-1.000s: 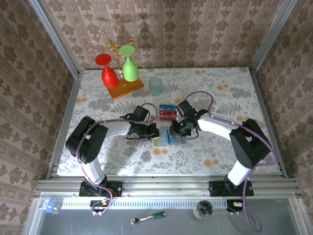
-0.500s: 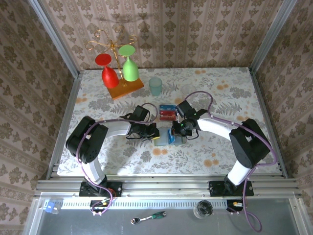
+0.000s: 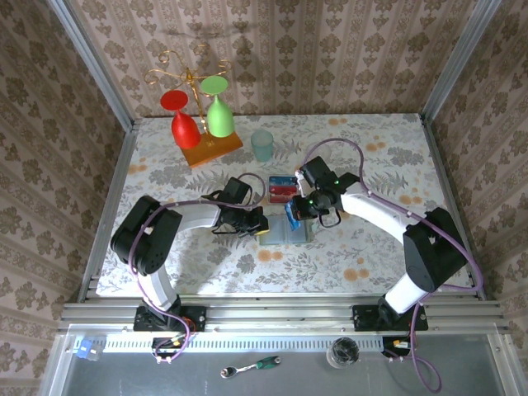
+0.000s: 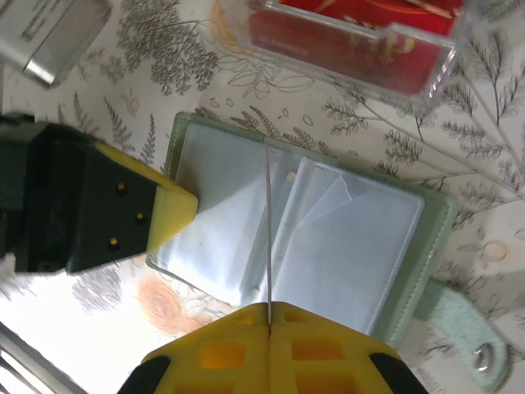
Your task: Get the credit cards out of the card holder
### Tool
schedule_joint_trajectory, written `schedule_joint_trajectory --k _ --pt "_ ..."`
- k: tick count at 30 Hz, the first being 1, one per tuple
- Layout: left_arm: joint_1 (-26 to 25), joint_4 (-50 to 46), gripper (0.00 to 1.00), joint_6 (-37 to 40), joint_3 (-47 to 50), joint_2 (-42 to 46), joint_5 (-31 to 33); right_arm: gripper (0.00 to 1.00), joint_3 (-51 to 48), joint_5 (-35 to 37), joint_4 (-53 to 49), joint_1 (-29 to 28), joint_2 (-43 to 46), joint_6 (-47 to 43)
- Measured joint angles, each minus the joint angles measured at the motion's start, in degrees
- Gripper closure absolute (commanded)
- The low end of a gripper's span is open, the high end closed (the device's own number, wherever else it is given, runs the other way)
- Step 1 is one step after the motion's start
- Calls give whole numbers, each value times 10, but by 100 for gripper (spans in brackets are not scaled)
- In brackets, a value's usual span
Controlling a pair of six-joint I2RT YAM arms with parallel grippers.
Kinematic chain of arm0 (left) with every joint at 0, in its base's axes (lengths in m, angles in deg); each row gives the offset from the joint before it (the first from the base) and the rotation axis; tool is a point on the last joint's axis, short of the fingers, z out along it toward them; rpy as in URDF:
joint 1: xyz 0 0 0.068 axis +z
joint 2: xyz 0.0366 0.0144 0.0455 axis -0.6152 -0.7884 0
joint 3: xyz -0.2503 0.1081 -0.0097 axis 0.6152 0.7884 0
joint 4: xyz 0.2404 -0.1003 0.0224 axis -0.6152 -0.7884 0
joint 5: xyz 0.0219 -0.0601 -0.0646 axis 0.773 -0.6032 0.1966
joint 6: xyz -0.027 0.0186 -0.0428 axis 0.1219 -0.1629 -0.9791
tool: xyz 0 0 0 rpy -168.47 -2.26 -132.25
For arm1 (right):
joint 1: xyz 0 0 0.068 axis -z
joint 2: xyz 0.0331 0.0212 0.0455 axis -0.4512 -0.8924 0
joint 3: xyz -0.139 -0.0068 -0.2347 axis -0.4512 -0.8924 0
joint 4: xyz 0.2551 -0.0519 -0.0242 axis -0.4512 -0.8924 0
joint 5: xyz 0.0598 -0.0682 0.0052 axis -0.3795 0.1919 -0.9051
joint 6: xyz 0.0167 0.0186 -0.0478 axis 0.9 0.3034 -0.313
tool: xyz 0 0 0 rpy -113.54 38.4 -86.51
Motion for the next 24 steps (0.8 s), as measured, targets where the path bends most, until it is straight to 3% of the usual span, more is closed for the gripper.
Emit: schedule_joint_trajectory --k 13,24 --pt "4 -19 100 12 0 7 6 95 113 48 -124 2 -32 -402" --pt "12 -41 99 13 0 28 13 96 284 79 -193 12 -153 -541"
